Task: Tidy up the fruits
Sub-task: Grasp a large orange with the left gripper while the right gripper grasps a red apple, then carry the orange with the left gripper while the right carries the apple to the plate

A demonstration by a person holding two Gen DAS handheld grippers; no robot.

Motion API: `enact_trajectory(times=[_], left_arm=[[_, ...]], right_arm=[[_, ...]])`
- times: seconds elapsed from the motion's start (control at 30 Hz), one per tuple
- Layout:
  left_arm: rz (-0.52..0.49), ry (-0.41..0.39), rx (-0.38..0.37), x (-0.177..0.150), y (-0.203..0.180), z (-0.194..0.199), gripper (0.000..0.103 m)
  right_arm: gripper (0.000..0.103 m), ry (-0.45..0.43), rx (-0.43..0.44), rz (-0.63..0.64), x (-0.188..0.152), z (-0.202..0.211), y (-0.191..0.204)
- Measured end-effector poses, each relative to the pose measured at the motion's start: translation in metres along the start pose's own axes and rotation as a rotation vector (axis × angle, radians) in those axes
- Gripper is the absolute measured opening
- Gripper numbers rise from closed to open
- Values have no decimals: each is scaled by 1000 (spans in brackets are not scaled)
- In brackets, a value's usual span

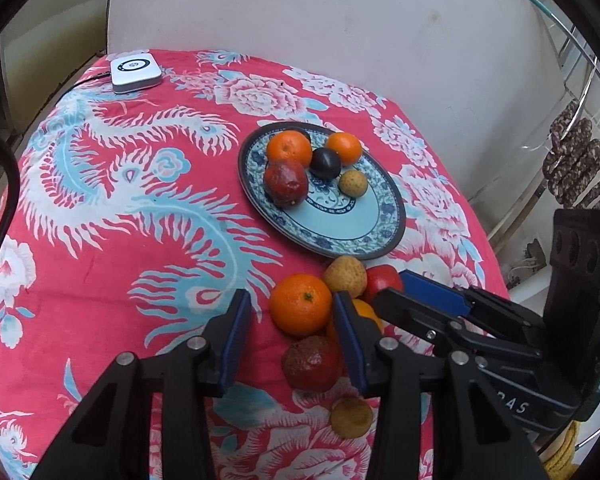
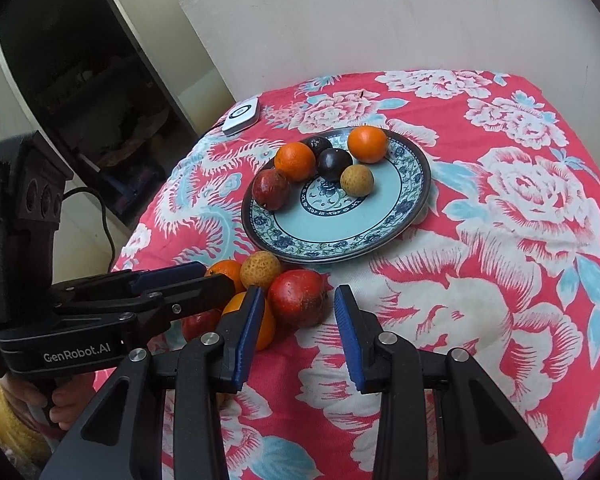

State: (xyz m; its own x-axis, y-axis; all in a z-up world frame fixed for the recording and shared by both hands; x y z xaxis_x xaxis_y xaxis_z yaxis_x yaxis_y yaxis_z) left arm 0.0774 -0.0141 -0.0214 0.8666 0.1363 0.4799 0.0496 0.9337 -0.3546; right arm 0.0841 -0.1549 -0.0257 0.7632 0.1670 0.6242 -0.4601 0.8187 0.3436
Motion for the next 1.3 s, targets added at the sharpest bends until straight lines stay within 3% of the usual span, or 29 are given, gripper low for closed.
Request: enact_trajectory(times=[0.13, 0.33, 0.93, 1.3], left_arm=[[3, 3, -21, 0, -1, 0, 35], [2, 0, -17, -1, -2, 2, 34], [7, -74, 19, 12, 1, 23, 33], [-39, -105, 19, 30, -20, 21, 34]], right_arm=[[36, -1, 12, -15, 0, 0, -1], [31, -9, 10, -24, 0, 1, 0], [30, -77, -26, -28, 8, 20, -2], [30, -107, -73, -10, 21, 28, -12]])
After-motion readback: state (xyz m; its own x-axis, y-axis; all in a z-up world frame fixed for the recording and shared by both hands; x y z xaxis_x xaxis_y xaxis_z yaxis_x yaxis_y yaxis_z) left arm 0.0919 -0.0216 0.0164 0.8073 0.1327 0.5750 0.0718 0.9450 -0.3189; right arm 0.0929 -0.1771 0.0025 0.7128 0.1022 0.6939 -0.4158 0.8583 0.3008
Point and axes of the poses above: each gripper's, at about its wrist camera, not at the fingertips, and z roughly against the way its jaws point, y to its left, x to its top, the point moved 4 cm from there along -z, roughly the way its jaws point, and after that the axes turned 4 degrees about z, right-handed, at the moved point
